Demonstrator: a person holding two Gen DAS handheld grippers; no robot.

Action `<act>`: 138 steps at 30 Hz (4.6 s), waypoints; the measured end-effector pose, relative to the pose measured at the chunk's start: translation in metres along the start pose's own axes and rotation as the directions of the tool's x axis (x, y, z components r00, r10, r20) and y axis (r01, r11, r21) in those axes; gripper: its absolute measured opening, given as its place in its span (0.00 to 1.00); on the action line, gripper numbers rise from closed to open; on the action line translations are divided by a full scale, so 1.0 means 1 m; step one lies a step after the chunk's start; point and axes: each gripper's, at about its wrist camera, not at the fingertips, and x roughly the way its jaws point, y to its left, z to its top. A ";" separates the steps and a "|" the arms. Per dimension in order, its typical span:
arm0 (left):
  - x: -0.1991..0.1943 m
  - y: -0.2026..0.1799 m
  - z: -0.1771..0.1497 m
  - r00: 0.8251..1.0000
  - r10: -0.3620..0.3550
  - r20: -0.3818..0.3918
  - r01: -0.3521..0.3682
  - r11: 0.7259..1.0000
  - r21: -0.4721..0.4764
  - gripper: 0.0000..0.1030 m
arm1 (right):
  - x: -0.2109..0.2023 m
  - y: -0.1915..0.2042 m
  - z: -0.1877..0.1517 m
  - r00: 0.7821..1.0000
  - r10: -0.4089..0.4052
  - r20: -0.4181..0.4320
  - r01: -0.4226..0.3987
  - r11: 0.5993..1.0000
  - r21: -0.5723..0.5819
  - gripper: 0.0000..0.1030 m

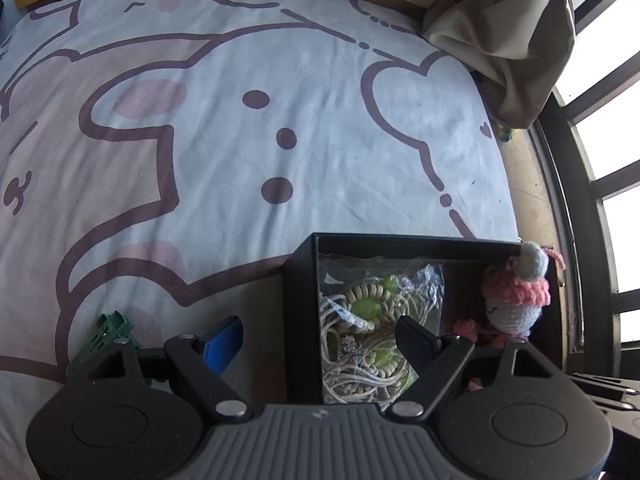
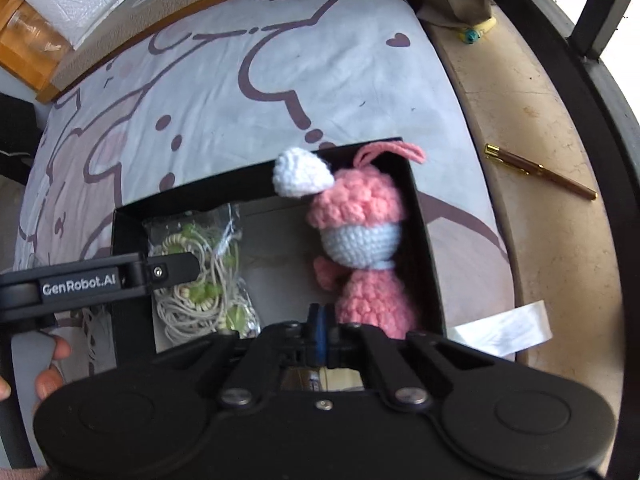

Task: Organize objects
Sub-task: 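Lower cord bag into black box with left tool while right tool lowers bunny inside, then open both tools to release cord bag and bunny, then lift away, then move left tool toward clear vial case while right tool approaches green clothespins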

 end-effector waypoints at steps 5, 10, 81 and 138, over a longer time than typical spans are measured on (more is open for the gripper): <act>0.005 0.001 -0.001 0.999 0.032 0.007 -0.032 0.999 0.013 0.83 | -0.010 -0.003 0.003 0.999 0.038 0.026 -0.039 0.999 0.017 0.03; 0.005 -0.002 -0.003 0.998 0.054 0.014 -0.055 0.998 0.034 0.83 | -0.031 -0.007 0.005 0.985 0.116 0.127 -0.123 0.991 0.045 0.09; -0.185 -0.042 -0.109 0.934 0.071 0.350 -0.144 0.972 0.187 0.90 | -0.181 -0.004 -0.112 0.879 -0.099 0.466 0.092 0.995 0.037 0.56; -0.201 -0.002 -0.113 0.914 0.119 0.389 -0.187 0.972 0.144 1.00 | -0.177 0.009 -0.127 0.843 -0.251 0.476 0.230 0.968 0.102 1.00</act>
